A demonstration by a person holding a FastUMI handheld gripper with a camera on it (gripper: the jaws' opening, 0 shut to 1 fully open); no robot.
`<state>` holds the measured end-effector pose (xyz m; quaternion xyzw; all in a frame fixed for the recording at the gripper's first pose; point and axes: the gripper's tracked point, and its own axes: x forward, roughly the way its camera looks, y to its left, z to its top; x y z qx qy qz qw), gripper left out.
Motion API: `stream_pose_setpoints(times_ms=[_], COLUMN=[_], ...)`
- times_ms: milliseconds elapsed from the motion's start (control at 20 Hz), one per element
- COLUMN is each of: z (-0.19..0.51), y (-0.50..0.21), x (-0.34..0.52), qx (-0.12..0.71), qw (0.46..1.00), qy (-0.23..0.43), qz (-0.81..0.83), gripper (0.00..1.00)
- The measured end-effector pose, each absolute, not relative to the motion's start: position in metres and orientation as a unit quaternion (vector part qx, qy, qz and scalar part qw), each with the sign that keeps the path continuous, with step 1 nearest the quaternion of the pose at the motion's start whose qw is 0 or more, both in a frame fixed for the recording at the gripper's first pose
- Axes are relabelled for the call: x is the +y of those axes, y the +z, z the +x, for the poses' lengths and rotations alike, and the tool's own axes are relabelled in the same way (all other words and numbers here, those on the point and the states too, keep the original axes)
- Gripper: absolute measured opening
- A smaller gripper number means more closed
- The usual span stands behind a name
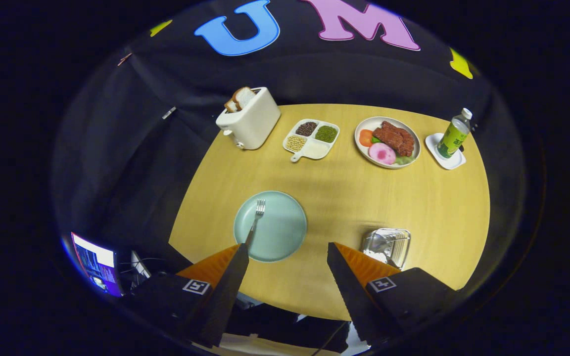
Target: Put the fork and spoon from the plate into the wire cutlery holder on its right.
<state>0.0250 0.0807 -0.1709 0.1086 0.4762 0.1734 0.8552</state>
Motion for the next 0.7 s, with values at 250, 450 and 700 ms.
stream_pose_setpoints(times_ms=[250, 450, 700], z=[0.037, 0.035, 0.034], y=[-0.19, -0.229, -0.292], x=[0.135, 0.178, 0.215], qx=[0.472, 0.498, 0.545], qw=[0.856, 0.84, 0.815], qy=[0.178, 0.186, 0.169], qz=[0.117, 0.106, 0.104], gripper=[0.99, 1.0, 1.0])
